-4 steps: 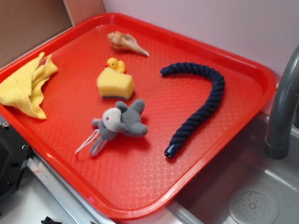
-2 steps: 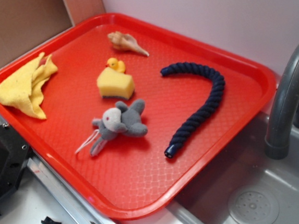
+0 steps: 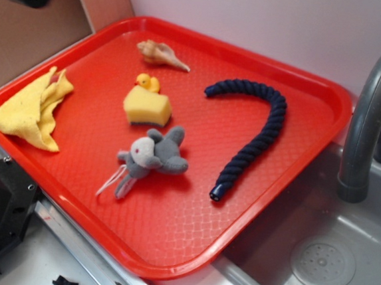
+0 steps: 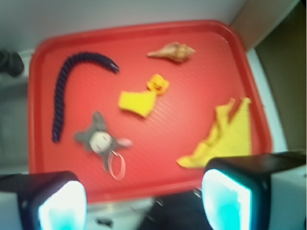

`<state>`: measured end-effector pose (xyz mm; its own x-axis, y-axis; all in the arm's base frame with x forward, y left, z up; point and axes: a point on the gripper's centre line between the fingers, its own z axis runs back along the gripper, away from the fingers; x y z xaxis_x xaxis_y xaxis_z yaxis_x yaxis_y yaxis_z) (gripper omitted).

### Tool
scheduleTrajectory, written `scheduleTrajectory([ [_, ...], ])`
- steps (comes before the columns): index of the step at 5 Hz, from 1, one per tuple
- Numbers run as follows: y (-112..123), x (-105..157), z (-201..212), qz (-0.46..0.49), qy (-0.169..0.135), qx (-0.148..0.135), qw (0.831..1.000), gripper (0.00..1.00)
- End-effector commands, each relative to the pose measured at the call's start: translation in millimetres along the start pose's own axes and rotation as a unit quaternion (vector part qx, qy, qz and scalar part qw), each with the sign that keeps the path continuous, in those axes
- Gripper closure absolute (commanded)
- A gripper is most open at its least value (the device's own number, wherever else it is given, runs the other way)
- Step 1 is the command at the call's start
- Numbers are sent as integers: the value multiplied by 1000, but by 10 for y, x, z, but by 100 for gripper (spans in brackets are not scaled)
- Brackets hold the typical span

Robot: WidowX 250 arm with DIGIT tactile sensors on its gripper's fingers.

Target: Grab the blue rope.

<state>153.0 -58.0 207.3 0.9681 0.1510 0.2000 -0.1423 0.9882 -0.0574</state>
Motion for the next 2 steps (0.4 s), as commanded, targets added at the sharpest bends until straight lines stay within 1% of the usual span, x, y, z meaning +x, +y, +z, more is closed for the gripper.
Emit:
scheduleTrajectory([
  [1,-545,475,-617,36,-33,-9,999,0],
  [2,-751,698,-955,33,-20,-55,998,0],
])
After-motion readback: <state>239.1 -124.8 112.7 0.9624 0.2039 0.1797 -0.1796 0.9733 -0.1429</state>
